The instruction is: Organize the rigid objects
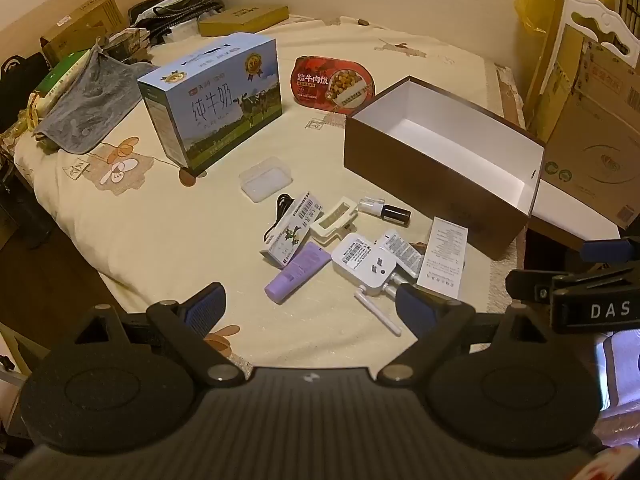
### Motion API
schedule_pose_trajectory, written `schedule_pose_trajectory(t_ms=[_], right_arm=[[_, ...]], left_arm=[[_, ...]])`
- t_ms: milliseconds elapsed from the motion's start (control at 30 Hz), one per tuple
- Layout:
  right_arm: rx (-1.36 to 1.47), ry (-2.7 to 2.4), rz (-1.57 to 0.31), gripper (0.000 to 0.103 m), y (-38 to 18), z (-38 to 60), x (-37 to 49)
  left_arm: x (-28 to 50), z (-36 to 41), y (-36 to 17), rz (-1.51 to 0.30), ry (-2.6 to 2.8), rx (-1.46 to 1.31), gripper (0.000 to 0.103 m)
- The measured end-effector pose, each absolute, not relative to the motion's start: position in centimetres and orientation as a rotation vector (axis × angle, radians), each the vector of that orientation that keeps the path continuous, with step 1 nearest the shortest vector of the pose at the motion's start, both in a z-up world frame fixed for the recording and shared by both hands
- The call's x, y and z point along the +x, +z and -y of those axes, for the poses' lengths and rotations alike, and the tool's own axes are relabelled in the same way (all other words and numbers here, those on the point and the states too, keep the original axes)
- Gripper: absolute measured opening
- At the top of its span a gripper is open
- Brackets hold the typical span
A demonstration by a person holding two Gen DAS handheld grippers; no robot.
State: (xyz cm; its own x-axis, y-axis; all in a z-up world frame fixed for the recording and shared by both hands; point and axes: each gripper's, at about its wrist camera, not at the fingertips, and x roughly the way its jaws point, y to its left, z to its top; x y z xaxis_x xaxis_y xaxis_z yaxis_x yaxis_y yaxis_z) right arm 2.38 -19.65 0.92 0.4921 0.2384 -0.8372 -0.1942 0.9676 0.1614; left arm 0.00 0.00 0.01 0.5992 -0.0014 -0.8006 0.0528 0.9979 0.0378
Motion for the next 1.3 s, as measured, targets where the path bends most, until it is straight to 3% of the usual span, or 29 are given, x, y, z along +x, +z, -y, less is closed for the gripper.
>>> schedule_pose_trajectory(t_ms=[1300], right_arm=[[0.050,0.262,-1.029,0.101,0.65,19.94,2.39]], left_arm=[[0.03,-0.03,0.01,-0.937,-0.031,0.059,0.090]])
